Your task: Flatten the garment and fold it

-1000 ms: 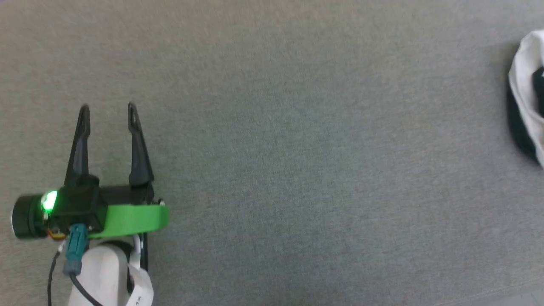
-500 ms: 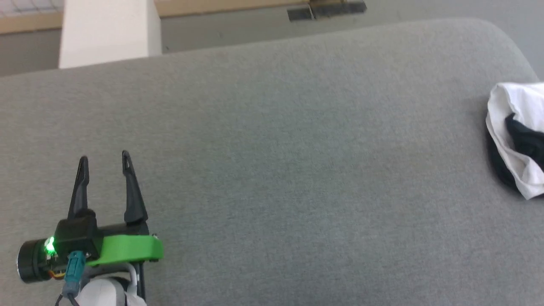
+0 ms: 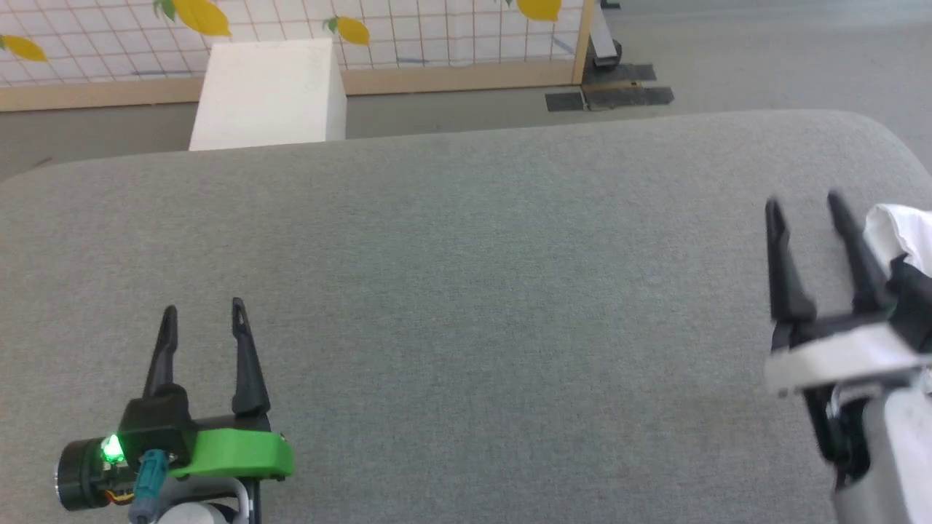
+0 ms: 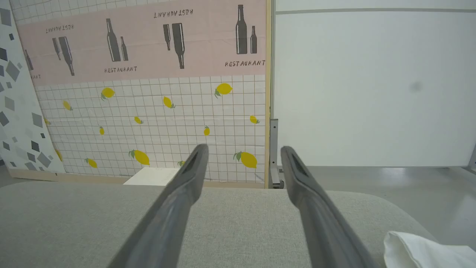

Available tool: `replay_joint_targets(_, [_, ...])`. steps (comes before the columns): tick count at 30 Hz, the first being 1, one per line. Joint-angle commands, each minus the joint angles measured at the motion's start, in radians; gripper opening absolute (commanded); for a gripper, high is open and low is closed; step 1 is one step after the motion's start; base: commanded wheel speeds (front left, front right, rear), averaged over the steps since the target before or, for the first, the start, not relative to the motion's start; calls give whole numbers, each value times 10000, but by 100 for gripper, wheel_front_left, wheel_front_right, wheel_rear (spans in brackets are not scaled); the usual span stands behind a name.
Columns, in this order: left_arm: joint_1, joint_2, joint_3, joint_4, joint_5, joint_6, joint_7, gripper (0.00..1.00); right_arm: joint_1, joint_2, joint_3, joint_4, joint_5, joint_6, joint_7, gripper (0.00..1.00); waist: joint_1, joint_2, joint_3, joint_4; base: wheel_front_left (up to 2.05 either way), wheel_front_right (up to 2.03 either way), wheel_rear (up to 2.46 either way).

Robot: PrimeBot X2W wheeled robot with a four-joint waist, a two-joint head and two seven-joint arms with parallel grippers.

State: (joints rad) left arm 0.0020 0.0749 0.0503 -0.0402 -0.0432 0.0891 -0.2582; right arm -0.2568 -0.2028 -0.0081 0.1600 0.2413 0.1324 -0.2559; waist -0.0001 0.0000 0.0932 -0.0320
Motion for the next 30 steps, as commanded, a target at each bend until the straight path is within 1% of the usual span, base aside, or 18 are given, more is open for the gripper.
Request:
replay_joint_targets(1, [137,-56,-55,70,77,-56,-36,100,448,192,-97,-133,-23,-17,-58,100,1,0,-163,151,0,0,0])
replay_joint_targets(6, [252,-108,-183,297,92,-83,-36,100,1523,689,-228,-521,-139,-17,-58,100,1,0,-286,216,0,0,0])
replay_joint_targets(10, [367,-133,-189,498,56,-120,-36,100,2085,922,-220,-903,-380,-17,-58,100,1,0,-313,195,0,0,0])
replay_joint_targets(12, [410,-155,-148,646,-171,-220,-36,100,2234,1009,-236,-1005,-488,-17,-58,100,1,0,-324,181,0,0,0])
replay_joint_targets(13, [285,-121,-155,654,-130,-186,1,0,2191,994,-232,-963,-474,-2,1,0,1,0,-325,183,0,0,0])
replay_joint_targets(30, [247,-134,-196,621,-46,-270,313,0,2245,1047,-197,-1039,-710,-2,302,0,1,0,-400,199,0,0,0])
